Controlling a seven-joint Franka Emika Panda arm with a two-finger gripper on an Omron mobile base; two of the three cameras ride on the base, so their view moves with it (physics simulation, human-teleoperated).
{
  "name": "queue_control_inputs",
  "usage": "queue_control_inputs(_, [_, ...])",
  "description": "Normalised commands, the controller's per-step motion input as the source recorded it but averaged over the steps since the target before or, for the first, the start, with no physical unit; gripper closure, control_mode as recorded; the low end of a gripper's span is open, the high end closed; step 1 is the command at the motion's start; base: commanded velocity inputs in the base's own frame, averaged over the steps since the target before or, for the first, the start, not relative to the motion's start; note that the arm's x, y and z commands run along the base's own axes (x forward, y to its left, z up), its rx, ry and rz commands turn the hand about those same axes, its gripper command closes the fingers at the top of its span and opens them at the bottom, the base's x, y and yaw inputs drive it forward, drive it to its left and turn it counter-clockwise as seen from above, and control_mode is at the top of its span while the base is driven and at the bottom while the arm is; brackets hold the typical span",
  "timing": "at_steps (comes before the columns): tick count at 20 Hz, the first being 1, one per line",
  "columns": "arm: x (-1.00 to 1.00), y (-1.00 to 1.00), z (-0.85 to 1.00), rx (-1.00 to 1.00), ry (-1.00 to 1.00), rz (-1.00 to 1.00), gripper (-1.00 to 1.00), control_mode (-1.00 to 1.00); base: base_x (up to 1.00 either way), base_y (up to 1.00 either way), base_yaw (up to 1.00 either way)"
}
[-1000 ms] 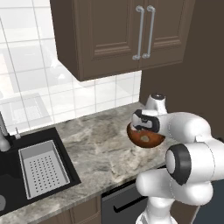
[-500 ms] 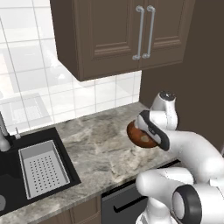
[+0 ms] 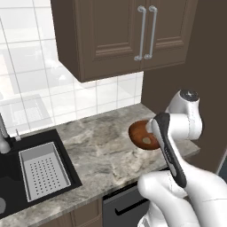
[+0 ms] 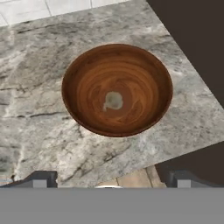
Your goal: Take the garlic, mushroom, and cucumber from the freezer and place them in the bowl on the counter.
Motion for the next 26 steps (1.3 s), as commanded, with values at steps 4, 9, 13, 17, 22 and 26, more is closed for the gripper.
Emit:
queue_control_inputs(4, [-0.99,0.01,0.68,0.00,0.00,0.00,-1.00,-1.00,0.00,0.00,0.00])
queue_control_inputs(9, [-0.87,0.01,0.75,0.00,0.00,0.00,-1.00,-1.00,0.00,0.00,0.00])
queue_control_inputs(13, [-0.64,0.06,0.78,0.00,0.00,0.00,-1.00,-1.00,0.00,0.00,0.00])
queue_control_inputs(17, [-0.49,0.04,0.74,0.00,0.00,0.00,-1.00,-1.00,0.00,0.00,0.00])
queue_control_inputs(22, [-0.38,0.15,0.49,0.00,0.00,0.00,-1.00,-1.00,0.00,0.00,0.00])
queue_control_inputs(26, [-0.42,0.14,0.08,0.00,0.00,0.00,-1.00,-1.00,0.00,0.00,0.00])
